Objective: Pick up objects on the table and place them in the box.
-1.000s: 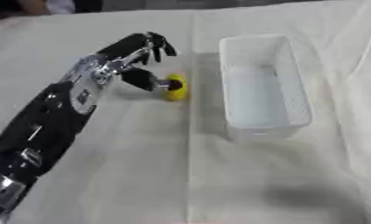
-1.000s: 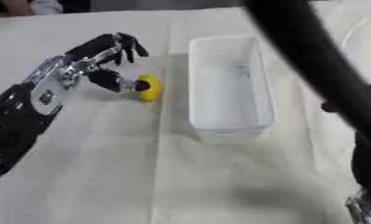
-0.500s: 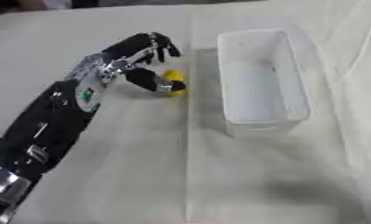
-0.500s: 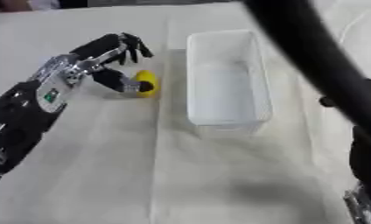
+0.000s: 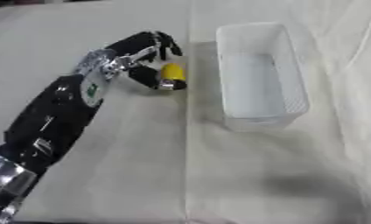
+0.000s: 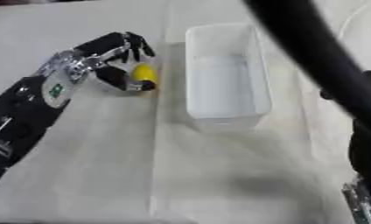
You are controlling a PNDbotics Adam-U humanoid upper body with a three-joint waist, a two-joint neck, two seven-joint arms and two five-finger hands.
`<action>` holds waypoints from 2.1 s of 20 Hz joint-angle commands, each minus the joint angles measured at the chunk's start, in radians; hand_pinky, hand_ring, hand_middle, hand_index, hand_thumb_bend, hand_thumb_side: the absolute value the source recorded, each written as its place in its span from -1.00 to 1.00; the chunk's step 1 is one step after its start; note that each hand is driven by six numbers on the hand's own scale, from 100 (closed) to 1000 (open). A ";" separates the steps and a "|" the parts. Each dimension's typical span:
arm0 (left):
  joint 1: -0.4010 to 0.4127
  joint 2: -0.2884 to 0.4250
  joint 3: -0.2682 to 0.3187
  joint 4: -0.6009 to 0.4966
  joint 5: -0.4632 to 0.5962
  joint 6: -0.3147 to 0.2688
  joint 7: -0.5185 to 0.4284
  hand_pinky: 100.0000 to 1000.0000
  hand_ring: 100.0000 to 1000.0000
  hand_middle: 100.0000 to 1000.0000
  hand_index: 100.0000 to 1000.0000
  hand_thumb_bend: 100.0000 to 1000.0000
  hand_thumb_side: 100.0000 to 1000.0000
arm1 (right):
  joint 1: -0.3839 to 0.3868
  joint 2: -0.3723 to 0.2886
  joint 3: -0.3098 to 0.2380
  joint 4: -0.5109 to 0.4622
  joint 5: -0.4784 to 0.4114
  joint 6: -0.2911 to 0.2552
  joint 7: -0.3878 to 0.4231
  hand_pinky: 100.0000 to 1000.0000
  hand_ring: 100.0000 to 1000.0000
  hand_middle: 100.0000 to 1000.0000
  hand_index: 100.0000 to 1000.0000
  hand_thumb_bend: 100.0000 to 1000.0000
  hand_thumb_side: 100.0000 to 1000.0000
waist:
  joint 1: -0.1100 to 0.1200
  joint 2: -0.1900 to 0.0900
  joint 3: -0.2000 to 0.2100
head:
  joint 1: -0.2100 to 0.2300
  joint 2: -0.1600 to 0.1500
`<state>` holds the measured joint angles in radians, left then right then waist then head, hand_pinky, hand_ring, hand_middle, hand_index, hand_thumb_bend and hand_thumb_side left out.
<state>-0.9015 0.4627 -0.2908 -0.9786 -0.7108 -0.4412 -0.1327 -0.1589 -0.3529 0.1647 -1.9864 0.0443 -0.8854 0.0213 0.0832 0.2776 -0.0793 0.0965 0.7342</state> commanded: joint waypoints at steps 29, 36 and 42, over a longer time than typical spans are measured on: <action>-0.023 0.039 -0.044 -0.064 0.040 -0.019 -0.067 -0.35 0.08 0.25 0.50 -0.02 0.55 | -0.005 -0.002 -0.005 -0.014 -0.001 0.001 -0.005 0.32 0.58 0.70 0.61 -0.40 1.00 | -0.006 -0.014 0.002 | -0.013 0.026; -0.015 0.049 -0.038 -0.038 0.031 -0.021 -0.071 -0.34 0.08 0.25 0.50 -0.01 0.54 | -0.005 -0.002 -0.005 -0.014 -0.003 0.000 -0.004 0.32 0.58 0.70 0.61 -0.39 1.00 | -0.007 -0.014 0.003 | -0.016 0.027; -0.005 0.050 -0.034 -0.015 0.031 -0.026 -0.069 -0.35 0.08 0.25 0.50 -0.01 0.53 | -0.005 -0.002 -0.005 -0.014 -0.006 0.001 -0.003 0.32 0.58 0.70 0.61 -0.39 1.00 | -0.007 -0.014 0.003 | -0.019 0.029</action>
<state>-0.8975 0.4822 -0.3367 -0.9927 -0.6764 -0.4642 -0.2001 -0.1589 -0.3529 0.1651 -1.9864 0.0432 -0.8846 0.0155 0.0824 0.2781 -0.0776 0.0872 0.7614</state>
